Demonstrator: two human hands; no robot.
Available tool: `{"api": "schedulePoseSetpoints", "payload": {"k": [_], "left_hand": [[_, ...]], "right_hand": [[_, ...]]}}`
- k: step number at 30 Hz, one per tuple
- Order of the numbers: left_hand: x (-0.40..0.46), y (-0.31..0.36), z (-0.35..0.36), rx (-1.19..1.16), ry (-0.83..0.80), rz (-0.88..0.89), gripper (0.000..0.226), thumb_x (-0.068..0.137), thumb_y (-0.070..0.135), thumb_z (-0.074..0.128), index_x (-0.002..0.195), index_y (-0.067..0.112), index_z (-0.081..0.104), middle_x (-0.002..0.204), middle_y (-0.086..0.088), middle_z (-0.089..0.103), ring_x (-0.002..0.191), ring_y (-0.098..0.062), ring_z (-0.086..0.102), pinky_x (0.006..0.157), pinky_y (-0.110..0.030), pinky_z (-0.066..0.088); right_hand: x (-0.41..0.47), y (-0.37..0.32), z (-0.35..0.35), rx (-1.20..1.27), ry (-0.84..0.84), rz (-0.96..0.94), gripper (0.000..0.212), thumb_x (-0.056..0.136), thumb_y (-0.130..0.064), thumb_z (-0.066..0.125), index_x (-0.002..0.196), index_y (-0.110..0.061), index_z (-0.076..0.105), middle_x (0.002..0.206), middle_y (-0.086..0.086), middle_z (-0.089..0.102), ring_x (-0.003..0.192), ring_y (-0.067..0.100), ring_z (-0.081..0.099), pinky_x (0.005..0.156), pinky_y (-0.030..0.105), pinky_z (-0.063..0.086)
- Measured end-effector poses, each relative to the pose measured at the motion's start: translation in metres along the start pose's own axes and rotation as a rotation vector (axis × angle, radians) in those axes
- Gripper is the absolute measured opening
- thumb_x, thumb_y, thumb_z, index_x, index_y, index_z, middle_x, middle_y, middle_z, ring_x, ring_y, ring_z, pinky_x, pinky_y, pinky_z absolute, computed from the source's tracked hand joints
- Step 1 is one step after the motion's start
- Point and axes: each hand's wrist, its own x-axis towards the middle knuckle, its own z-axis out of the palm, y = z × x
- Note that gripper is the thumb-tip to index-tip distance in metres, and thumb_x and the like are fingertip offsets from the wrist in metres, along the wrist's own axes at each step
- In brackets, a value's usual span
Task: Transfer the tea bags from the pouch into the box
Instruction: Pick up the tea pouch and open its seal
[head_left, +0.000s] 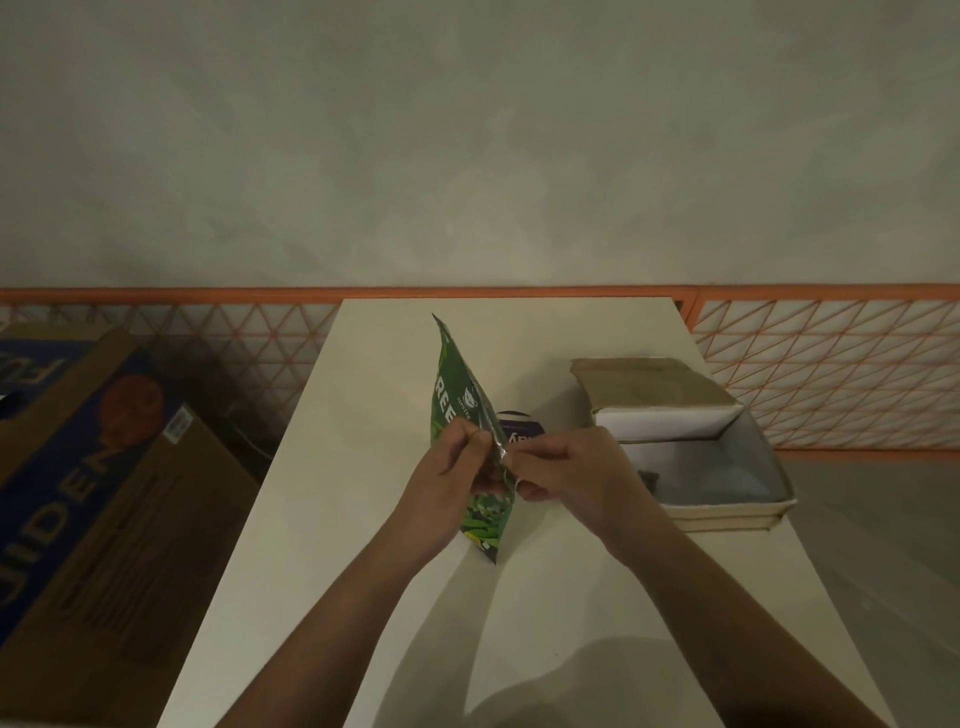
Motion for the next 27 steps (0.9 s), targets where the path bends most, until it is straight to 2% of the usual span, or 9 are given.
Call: {"api": "schedulePoseSetpoints", "payload": {"k": [4,7,12,15,18,19,21,24,27], "left_hand": [[0.002,-0.003,0.001,-0.005,-0.029,0.015,0.025,0.107,0.012,0.039,0.084,0.007,0.046,0.083,-0.011,0.061,0.079,-0.015,0.066,0.075,-0.027,0.059],[0.003,-0.005,0.002,-0.002,-0.053,0.027,0.022,0.108,0.011,0.038,0.088,0.005,0.045,0.095,-0.028,0.06,0.085,-0.024,0.069,0.08,-0.032,0.061],[0.003,-0.01,0.003,0.005,-0.055,0.048,0.022,0.108,0.009,0.036,0.089,0.004,0.045,0.108,-0.033,0.06,0.085,-0.02,0.07,0.082,-0.034,0.061],[0.004,-0.008,0.004,-0.018,-0.027,0.027,0.023,0.108,0.009,0.038,0.086,0.005,0.045,0.099,-0.027,0.06,0.083,-0.02,0.066,0.077,-0.032,0.061],[0.006,-0.006,0.006,-0.012,0.027,-0.009,0.025,0.106,0.013,0.042,0.082,0.01,0.048,0.081,-0.007,0.063,0.076,-0.018,0.063,0.074,-0.044,0.062],[0.007,-0.006,0.007,0.011,0.061,-0.015,0.025,0.105,0.015,0.043,0.081,0.013,0.048,0.072,0.0,0.06,0.069,-0.014,0.06,0.071,-0.048,0.059],[0.01,-0.004,0.009,0.084,0.14,-0.012,0.025,0.105,0.019,0.042,0.08,0.016,0.047,0.061,0.007,0.053,0.057,-0.009,0.052,0.062,-0.045,0.056],[0.017,0.0,0.01,0.196,0.208,0.025,0.03,0.107,0.022,0.04,0.08,0.013,0.045,0.061,0.004,0.049,0.053,-0.009,0.045,0.059,-0.032,0.047],[0.02,0.002,0.009,0.205,0.152,0.059,0.031,0.108,0.024,0.04,0.081,0.009,0.045,0.067,-0.002,0.046,0.059,-0.015,0.044,0.062,-0.038,0.043]], "right_hand": [[0.003,0.006,0.002,0.069,0.021,0.049,0.022,0.083,-0.008,0.07,0.073,-0.026,0.077,0.073,0.003,0.075,0.077,0.023,0.073,0.079,0.034,0.06],[0.007,0.01,0.004,0.127,0.031,0.103,0.012,0.082,-0.007,0.07,0.076,-0.015,0.077,0.077,0.008,0.075,0.082,0.028,0.073,0.084,0.04,0.059],[0.009,0.013,0.009,0.203,0.06,0.206,0.015,0.083,-0.006,0.064,0.071,-0.01,0.072,0.071,0.007,0.072,0.075,0.021,0.069,0.08,0.035,0.057],[0.008,0.014,0.007,0.241,0.023,0.203,0.014,0.086,-0.007,0.062,0.076,-0.006,0.073,0.076,0.013,0.073,0.077,0.023,0.069,0.08,0.033,0.057],[0.007,0.016,0.009,0.203,0.037,0.128,0.014,0.084,-0.006,0.065,0.076,-0.009,0.075,0.079,0.011,0.074,0.082,0.027,0.071,0.086,0.038,0.058],[0.007,0.016,0.009,0.159,0.04,0.105,0.016,0.083,-0.007,0.065,0.072,-0.014,0.076,0.077,0.009,0.074,0.081,0.025,0.071,0.086,0.039,0.058],[0.008,0.016,0.009,0.087,0.023,0.077,0.019,0.081,-0.007,0.066,0.068,-0.017,0.075,0.074,0.004,0.073,0.074,0.016,0.068,0.083,0.036,0.057],[0.009,0.014,0.01,0.044,0.0,0.05,0.015,0.081,-0.007,0.065,0.074,-0.015,0.074,0.074,-0.001,0.073,0.071,0.009,0.066,0.076,0.027,0.057],[0.011,0.014,0.014,0.067,0.058,-0.008,0.007,0.084,-0.016,0.068,0.085,-0.02,0.073,0.08,-0.006,0.073,0.08,0.01,0.068,0.08,0.028,0.058]]}}
